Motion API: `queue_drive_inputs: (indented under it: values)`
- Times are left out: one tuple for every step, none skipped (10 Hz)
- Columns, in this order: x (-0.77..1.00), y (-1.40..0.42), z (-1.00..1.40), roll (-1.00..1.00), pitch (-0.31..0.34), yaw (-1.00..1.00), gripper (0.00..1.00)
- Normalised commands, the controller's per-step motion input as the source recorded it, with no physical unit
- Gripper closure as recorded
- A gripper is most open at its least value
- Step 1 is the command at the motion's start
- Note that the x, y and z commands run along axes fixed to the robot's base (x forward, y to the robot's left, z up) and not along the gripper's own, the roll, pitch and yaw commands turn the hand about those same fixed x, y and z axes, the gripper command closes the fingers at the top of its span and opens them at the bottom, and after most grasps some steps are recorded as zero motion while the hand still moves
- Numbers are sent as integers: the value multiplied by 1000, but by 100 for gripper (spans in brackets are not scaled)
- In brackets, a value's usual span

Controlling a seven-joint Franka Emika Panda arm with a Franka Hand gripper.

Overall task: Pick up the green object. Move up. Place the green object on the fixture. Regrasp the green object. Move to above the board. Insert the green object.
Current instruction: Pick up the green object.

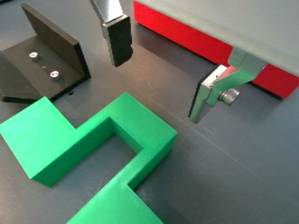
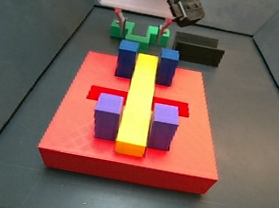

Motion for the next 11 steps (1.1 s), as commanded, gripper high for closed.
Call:
queue_drive_inputs:
  values:
    - [0, 214, -154, 120, 3, -103, 0]
    - [183, 249, -160, 196, 17, 0, 0]
    - [177, 240, -149, 166, 21, 0, 0]
    - [131, 191, -169, 149, 11, 0, 0]
    - [74, 146, -231, 154, 0, 0, 0]
    - [17, 120, -254, 160, 0, 0, 0]
    - [0, 40, -203, 96, 0, 0, 0]
    - [0, 26, -217, 131, 0, 0, 0]
    - [0, 26, -189, 116, 0, 0, 0]
    - [0, 26, -9, 69, 3, 0, 0]
    - [0, 0, 134, 81, 49, -51, 0]
